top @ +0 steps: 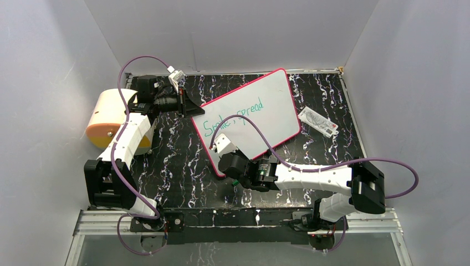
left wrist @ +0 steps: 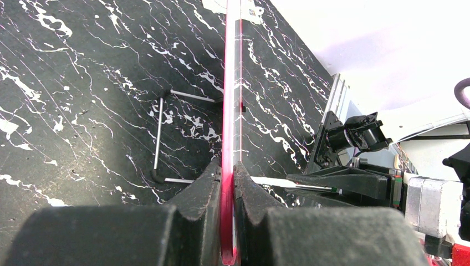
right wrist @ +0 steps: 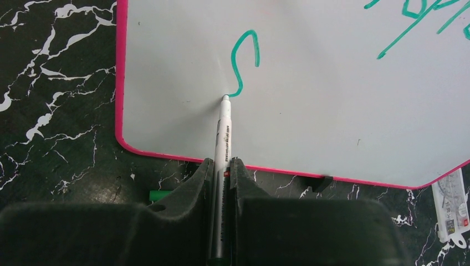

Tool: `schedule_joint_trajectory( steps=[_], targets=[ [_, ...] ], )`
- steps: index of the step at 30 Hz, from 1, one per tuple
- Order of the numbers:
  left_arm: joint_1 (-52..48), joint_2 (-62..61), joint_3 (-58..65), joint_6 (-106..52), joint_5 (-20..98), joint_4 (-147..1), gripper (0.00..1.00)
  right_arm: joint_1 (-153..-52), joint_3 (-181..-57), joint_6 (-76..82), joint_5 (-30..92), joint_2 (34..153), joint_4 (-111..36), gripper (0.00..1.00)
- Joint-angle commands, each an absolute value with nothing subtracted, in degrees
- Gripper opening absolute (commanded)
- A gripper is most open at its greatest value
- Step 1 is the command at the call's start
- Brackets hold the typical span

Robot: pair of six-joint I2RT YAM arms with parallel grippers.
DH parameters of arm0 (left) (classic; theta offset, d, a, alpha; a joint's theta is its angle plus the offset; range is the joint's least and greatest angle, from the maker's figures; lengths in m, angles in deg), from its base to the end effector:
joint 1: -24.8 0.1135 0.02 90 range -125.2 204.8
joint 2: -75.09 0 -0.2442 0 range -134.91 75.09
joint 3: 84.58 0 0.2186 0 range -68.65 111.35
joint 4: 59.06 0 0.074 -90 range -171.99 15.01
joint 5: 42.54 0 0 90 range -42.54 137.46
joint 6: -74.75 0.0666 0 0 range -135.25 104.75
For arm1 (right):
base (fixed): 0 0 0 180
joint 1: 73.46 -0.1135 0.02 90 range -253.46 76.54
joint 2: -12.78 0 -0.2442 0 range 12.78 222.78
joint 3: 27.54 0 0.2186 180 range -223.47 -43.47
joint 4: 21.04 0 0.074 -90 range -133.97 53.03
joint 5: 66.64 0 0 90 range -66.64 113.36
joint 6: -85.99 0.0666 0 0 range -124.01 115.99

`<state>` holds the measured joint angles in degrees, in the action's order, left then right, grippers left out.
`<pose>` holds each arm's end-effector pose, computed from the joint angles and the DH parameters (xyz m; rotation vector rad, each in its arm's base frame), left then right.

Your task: Write a sentence on the whiteboard

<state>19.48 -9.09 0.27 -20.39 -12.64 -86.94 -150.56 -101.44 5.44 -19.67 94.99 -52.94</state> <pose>0.3025 -0.0862 0.3100 0.6598 1.8594 -1.1753 0.1106 0.2793 0.2446 -0.8212 1.8924 0.0631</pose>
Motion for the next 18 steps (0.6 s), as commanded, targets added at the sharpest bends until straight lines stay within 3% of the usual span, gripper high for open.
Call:
schedule_joint_trajectory(
  steps=[1, 18],
  targets=[
    [18.48, -9.11, -1.77, -18.68, -10.09, -89.94, 0.00, -150.18, -103.41, 5.16, -18.79, 94.80, -46.09, 0.00],
    [18.48, -8.94, -1.76, -18.67, -9.93, -89.94, 0.00, -150.09, -102.05, 4.93, -20.05, 89.88, -43.95, 0.00]
  ],
)
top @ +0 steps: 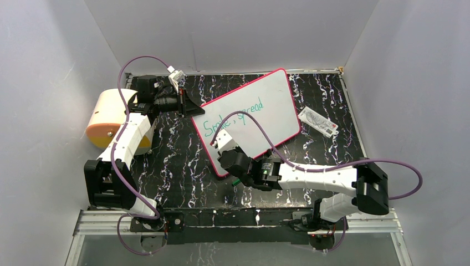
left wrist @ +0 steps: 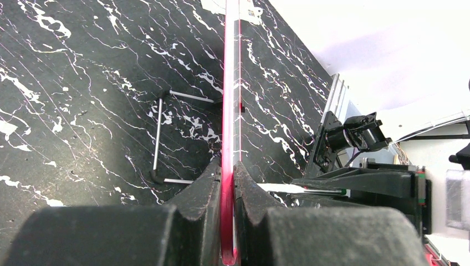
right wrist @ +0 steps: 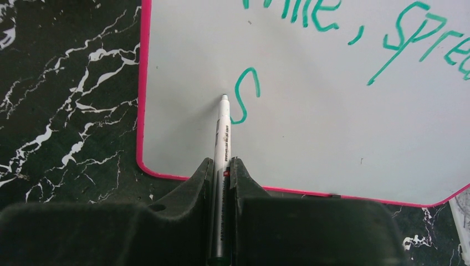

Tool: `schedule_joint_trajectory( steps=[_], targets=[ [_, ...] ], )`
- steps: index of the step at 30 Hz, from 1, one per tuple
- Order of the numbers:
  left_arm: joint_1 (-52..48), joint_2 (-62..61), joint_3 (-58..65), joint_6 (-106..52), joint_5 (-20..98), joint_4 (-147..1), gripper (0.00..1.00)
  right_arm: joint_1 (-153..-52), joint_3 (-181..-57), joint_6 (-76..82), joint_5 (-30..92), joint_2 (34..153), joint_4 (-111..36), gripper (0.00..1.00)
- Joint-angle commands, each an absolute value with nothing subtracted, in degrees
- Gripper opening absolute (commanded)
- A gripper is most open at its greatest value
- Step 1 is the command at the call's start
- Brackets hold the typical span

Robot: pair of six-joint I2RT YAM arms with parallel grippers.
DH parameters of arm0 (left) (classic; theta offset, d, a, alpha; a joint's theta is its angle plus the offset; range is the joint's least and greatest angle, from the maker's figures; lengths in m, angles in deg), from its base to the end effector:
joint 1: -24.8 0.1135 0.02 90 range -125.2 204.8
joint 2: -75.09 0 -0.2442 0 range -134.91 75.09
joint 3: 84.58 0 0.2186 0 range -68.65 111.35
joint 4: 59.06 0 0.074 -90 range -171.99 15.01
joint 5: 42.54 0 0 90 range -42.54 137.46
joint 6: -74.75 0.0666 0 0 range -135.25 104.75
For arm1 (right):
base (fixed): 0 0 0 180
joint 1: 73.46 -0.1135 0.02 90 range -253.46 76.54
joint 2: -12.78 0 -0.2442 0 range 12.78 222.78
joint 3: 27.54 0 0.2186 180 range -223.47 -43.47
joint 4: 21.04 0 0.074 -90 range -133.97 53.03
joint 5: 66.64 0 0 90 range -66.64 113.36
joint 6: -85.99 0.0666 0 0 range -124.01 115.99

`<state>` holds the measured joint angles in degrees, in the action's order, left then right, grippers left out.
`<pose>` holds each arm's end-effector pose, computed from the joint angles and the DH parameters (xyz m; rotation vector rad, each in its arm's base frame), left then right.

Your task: Write a sentence on the whiteboard

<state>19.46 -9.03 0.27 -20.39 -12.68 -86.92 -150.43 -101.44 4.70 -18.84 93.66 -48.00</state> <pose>0.3022 -0.0863 0.3103 0.6611 1.8578 -1.1756 0.1114 0.2828 0.2592 -0.7663 1.8480 0.1549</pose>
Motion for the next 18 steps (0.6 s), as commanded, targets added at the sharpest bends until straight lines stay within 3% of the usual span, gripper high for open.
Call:
schedule_joint_trajectory(
  steps=[1, 18],
  targets=[
    [18.48, -9.01, -1.80, -18.67, -9.93, -89.96, 0.00, -149.94, -101.81, 4.88, -20.51, 89.52, -44.04, 0.00],
    [18.48, -9.02, -1.79, -18.72, -9.89, -89.97, 0.00, -145.75, -100.24, 8.38, -19.41, 89.14, -47.21, 0.00]
  ],
)
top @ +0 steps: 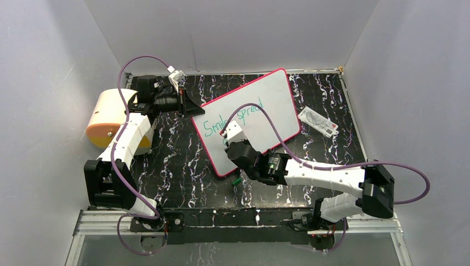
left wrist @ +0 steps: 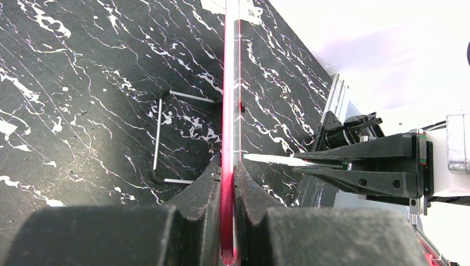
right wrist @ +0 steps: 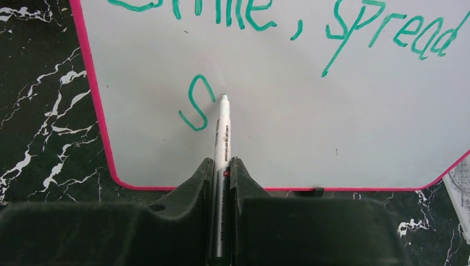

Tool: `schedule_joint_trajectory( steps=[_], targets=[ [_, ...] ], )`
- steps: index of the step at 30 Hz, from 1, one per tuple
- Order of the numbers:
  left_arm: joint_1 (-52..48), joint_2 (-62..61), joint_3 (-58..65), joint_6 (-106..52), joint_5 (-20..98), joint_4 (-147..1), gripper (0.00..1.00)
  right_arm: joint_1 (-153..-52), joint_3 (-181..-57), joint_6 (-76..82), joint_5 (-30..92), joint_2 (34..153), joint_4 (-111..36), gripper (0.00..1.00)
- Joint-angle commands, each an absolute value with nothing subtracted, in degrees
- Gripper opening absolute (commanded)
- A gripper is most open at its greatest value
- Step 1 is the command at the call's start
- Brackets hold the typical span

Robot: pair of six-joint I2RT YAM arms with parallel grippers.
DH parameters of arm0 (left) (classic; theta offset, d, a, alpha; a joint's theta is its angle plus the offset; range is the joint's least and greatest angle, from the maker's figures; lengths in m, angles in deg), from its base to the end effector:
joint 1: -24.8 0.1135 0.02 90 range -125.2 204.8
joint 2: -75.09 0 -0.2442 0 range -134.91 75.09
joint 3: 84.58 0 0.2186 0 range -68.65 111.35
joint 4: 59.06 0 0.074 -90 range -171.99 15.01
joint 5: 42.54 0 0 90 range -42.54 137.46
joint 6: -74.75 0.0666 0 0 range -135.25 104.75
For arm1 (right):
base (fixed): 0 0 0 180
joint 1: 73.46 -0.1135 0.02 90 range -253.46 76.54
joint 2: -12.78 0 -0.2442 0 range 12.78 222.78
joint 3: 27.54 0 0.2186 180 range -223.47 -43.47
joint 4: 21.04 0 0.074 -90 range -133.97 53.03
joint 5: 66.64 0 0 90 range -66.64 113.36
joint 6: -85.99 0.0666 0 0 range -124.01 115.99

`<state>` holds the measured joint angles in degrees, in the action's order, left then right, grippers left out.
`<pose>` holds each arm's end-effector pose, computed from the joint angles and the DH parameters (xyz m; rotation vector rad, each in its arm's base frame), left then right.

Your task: Write a sentence on the whiteboard

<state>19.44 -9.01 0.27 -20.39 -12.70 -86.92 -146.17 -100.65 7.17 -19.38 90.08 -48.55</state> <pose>0.3021 -0.0864 0.3104 0.6618 1.8573 -1.1760 0.1290 0.2624 0.2712 -0.6237 1.8690 0.1574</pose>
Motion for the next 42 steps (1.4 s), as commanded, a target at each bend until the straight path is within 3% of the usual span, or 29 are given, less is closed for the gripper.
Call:
schedule_joint_trajectory(
  steps=[1, 21, 42],
  targets=[
    [18.45, -9.02, -1.85, -18.74, -9.93, -90.00, 0.00, -145.64, -100.24, 8.22, -19.36, 89.25, -46.99, 0.00],
    [18.48, -9.31, -1.74, -18.76, -10.02, -89.94, 0.00, -144.72, -99.82, 6.73, -18.36, 91.80, -44.65, 0.00],
    [18.47, -9.38, -1.78, -18.76, -9.82, -89.95, 0.00, -144.76, -99.07, 8.46, -15.12, 91.78, -51.41, 0.00]
  ],
)
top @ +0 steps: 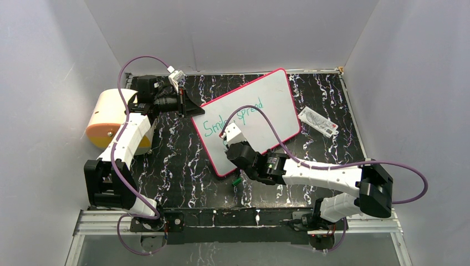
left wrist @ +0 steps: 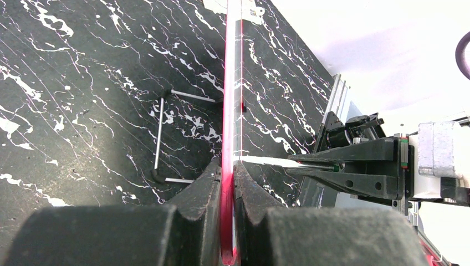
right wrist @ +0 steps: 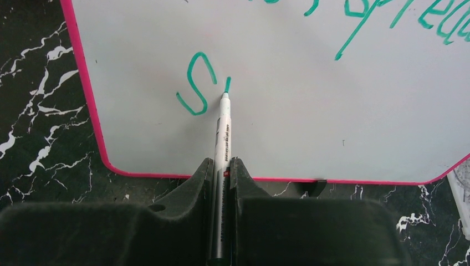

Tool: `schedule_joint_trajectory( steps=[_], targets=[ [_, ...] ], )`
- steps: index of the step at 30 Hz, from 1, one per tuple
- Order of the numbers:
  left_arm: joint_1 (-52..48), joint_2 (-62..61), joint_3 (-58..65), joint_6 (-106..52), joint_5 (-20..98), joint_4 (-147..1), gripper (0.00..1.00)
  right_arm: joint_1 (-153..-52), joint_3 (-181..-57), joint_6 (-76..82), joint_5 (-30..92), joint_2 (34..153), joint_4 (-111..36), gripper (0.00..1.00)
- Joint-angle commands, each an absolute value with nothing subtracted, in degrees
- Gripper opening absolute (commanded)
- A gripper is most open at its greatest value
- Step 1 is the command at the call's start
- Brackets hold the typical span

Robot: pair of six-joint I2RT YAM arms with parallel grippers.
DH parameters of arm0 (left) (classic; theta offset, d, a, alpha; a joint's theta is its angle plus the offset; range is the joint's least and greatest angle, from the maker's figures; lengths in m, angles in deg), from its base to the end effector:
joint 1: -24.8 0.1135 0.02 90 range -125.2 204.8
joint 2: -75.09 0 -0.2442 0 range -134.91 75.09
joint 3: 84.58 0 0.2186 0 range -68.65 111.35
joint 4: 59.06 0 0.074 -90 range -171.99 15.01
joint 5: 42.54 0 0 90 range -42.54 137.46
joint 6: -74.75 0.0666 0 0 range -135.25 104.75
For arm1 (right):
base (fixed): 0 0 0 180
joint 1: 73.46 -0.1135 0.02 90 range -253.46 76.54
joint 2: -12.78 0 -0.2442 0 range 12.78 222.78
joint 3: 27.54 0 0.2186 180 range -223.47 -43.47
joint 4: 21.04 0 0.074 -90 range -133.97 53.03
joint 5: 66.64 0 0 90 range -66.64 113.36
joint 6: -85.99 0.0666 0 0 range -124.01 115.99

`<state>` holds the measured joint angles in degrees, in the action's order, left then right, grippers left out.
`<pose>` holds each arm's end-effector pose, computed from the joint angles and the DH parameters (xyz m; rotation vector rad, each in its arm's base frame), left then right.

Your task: Write a sentence on the whiteboard

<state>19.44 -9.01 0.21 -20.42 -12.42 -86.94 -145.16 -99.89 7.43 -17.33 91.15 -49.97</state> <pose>0.3023 -0.0862 0.3100 0.6578 1.8608 -1.1721 0.1323 0.2619 0.2584 -0.6650 1.9103 0.1358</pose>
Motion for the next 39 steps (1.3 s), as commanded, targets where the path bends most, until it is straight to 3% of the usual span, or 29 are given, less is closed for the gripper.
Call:
schedule_joint_trajectory(
  steps=[1, 25, 39],
  targets=[
    [18.47, -9.38, -1.78, -18.76, -9.80, -89.94, 0.00, -144.82, -99.03, 8.53, -15.02, 91.67, -51.53, 0.00],
    [18.48, -9.46, -1.77, -18.81, -9.84, -89.96, 0.00, -144.83, -99.51, 8.64, -19.27, 92.27, -54.24, 0.00],
    [18.48, -9.45, -1.75, -18.75, -9.92, -90.07, 0.00, -144.02, -99.37, 6.13, -22.10, 91.30, -48.79, 0.00]
  ],
)
